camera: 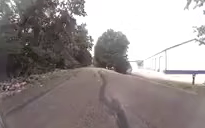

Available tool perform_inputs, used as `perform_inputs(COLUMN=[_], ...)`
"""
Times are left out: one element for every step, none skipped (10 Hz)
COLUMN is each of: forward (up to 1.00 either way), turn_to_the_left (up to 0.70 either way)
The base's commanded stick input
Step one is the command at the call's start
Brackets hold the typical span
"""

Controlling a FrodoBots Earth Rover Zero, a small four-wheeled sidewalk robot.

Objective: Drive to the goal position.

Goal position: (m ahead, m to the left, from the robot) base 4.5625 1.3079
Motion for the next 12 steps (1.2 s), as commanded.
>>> perform_inputs(forward=[0.70, 0.70, 0.70, 0.70, 0.70, 0.70, 0.70, 0.70, 0.70, 0.70, 0.70, 0.70], turn_to_the_left=[0.00, 0.00, 0.00, 0.00, 0.00, 0.00, 0.00, 0.00, 0.08, 0.35, 0.34, 0.31])
